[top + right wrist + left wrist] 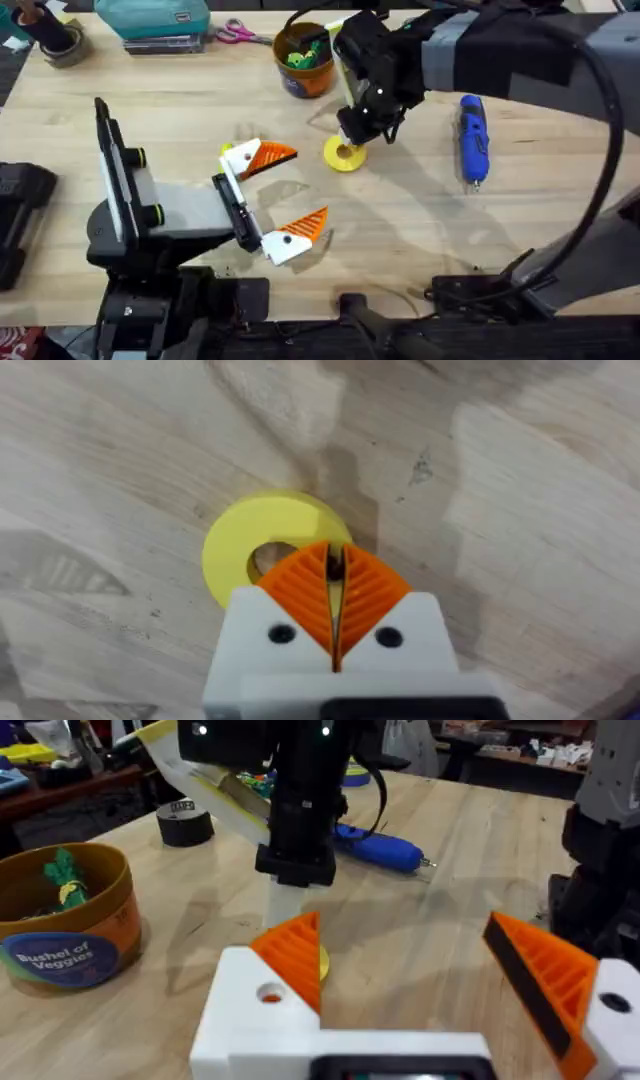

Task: Pick up the gripper from the table and insert it into the empty holder that is missing its gripper. Then pick up a screw, insert it into the mounting hole, and use the screwdriver to tighten it. Finally, clean up the table by picking up the vegetable and placing it into the bucket.

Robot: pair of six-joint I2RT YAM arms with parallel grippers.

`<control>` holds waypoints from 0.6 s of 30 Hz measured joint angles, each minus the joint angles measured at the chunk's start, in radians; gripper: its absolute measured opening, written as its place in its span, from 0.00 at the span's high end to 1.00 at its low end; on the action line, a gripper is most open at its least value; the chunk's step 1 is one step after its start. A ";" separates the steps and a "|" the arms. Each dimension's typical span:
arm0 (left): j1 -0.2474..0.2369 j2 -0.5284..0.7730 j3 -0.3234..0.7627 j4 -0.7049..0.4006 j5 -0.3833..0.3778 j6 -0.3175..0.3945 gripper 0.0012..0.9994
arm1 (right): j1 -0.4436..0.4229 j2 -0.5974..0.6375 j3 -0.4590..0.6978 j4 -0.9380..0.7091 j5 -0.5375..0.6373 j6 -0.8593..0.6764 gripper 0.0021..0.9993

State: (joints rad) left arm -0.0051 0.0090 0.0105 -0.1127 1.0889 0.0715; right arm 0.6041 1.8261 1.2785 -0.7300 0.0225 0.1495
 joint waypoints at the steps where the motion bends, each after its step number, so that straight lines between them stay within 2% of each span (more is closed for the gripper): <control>1: 0.000 0.000 0.000 0.000 0.000 0.000 0.01 | 0.000 0.000 0.000 0.001 0.000 0.000 0.99; 18: 0.000 0.000 0.000 0.000 0.000 0.000 0.01 | 0.000 -0.002 0.000 0.000 -0.001 0.000 1.00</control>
State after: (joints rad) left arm -0.0051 0.0090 0.0105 -0.1127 1.0889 0.0715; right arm 0.6041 1.8238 1.2785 -0.7303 0.0219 0.1497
